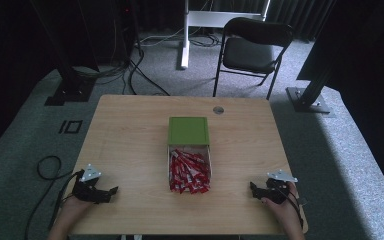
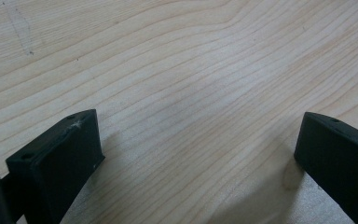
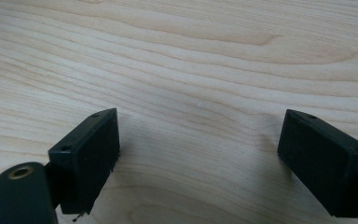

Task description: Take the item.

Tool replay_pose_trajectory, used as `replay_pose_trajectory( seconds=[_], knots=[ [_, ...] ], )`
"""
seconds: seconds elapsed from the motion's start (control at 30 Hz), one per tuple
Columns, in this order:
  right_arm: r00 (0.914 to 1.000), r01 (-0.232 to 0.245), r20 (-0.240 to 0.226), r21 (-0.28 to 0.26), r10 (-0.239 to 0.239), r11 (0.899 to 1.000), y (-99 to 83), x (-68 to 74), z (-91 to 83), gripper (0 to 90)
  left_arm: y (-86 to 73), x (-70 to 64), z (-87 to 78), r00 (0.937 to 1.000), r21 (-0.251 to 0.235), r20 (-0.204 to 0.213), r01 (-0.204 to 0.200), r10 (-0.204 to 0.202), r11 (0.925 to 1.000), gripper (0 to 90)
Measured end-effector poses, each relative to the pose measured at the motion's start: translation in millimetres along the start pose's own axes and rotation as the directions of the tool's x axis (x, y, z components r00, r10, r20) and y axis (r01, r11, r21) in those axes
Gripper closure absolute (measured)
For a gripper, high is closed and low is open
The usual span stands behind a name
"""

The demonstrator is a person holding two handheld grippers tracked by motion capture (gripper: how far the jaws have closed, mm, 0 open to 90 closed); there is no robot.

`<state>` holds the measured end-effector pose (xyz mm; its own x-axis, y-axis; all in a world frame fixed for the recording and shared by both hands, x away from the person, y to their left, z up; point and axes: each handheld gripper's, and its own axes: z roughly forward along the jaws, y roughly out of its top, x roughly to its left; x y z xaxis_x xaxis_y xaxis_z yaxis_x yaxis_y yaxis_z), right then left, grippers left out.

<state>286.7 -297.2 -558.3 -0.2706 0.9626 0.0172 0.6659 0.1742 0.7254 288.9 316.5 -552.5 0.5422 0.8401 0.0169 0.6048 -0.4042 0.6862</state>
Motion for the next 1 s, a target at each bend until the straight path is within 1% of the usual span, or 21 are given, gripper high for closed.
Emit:
replay_pose_trajectory(
  seconds=[0.2, 0.23, 0.27, 0.33, 0.6, 0.83, 0.93, 1.0],
  knots=[
    [1.0, 0.002, -0.002, 0.0, -0.002, 1.0, -0.2, 0.2, -0.2, 12.4, 0.0, 0.0, 0.0, 1.0, 0.0, 0.0, 0.0, 0.0, 1.0, 1.5],
    [0.9997, 0.019, -0.017, 0.0, -0.019, 1.0, -1.7, 0.2, -1.8, 12.4, 0.0, 0.0, 0.0, 1.0, 0.0, 0.0, 0.0, 0.0, 1.0, 1.5],
    [0.9997, 0.019, -0.017, 0.0, -0.019, 1.0, -1.7, 0.2, -1.8, 12.4, 0.0, 0.0, 0.0, 1.0, 0.0, 0.0, 0.0, 0.0, 1.0, 1.4],
    [0.9989, 0.033, -0.032, -0.001, -0.033, 0.999, -2.5, -1.3, -2.6, 12.4, 0.0, 0.0, 0.0, 1.0, 0.0, 0.0, 0.0, 0.0, 1.0, 1.4],
    [0.9986, 0.039, -0.035, -0.001, -0.039, 0.999, -2.6, -1.4, -2.7, 12.3, 0.0, 0.0, 0.0, 1.0, 0.0, 0.0, 0.0, 0.0, 1.0, 1.5],
    [0.9987, 0.038, -0.034, -0.002, -0.038, 0.999, -2.7, -1.2, -2.8, 12.6, 0.0, 0.0, 0.0, 1.0, 0.0, 0.0, 0.0, 0.0, 1.0, 1.4],
    [0.9992, 0.029, -0.028, -0.001, -0.029, 1.0, -2.2, -0.5, -2.9, 13.3, 0.0, 0.0, 0.0, 1.0, 0.0, 0.0, 0.0, 0.0, 1.0, 1.5],
    [0.9993, 0.014, -0.036, -0.002, -0.014, 1.0, -1.3, -0.1, -2.9, 13.5, 0.0, 0.0, 0.0, 1.0, 0.0, 0.0, 0.0, 0.0, 1.0, 1.5]
  ],
)
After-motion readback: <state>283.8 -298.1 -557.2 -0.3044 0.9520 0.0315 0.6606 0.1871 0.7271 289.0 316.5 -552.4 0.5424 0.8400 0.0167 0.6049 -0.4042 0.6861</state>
